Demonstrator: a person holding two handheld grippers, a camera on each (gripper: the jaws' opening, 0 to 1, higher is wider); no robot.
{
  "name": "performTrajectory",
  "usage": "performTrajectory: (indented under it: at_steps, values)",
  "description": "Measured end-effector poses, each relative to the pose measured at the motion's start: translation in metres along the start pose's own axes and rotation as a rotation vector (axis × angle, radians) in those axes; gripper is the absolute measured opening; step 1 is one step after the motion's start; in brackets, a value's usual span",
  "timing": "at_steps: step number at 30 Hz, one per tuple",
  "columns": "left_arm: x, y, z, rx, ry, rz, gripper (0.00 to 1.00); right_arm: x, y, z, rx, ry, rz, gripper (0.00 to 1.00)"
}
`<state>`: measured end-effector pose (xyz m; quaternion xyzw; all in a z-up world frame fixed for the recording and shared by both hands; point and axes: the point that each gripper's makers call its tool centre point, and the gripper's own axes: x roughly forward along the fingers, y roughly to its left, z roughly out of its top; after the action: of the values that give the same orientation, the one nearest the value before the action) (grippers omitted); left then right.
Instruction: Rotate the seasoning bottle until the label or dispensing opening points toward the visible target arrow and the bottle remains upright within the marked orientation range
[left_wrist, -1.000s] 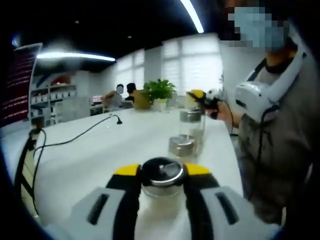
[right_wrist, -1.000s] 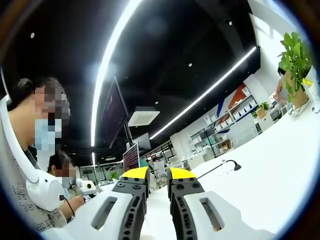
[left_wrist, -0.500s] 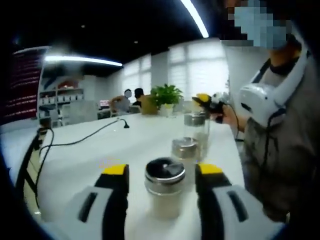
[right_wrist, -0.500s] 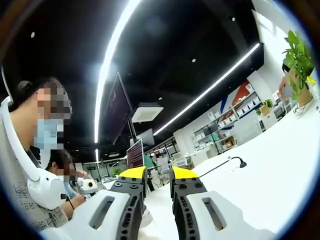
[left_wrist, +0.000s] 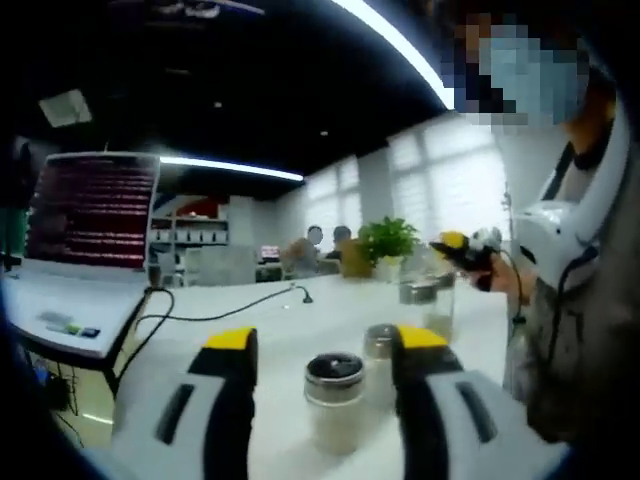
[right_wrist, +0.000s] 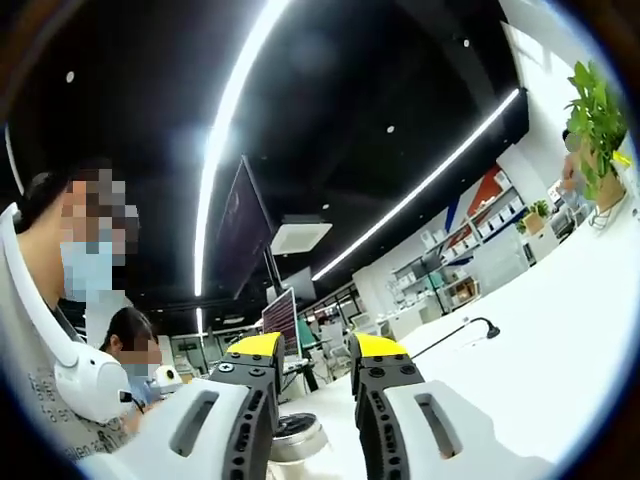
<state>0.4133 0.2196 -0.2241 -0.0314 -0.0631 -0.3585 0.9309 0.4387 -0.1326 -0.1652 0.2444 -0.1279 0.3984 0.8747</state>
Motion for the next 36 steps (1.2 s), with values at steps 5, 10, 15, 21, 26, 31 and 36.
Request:
performTrajectory:
  at_steps: [5, 10, 15, 21, 26, 31, 36]
  values:
    - [-0.005, 0.000, 0.009, 0.006, -0.045, 0.051, 0.56, -0.007, 0.004, 0.007, 0.035, -0.040, -0.008, 0.27]
    - [-0.016, 0.000, 0.013, 0.014, -0.052, 0.095, 0.59, -0.013, 0.020, 0.011, 0.016, -0.032, 0.014, 0.35]
    - [-0.022, -0.001, 0.006, 0.072, 0.015, 0.111, 0.59, -0.019, 0.025, 0.013, -0.087, 0.018, 0.003, 0.51]
    - [-0.028, -0.006, 0.008, 0.153, 0.051, 0.113, 0.64, -0.025, 0.022, 0.012, -0.165, 0.073, -0.034, 0.64]
    - [-0.032, -0.007, 0.017, 0.164, 0.038, 0.104, 0.66, -0.026, 0.023, 0.022, -0.175, 0.050, -0.022, 0.69]
    - [-0.028, -0.015, 0.025, 0.191, 0.043, 0.069, 0.66, -0.027, 0.014, 0.023, -0.203, 0.066, -0.039, 0.74]
    - [-0.018, -0.020, 0.035, 0.187, 0.024, 0.044, 0.65, -0.028, 0.011, 0.015, -0.201, 0.085, -0.035, 0.77]
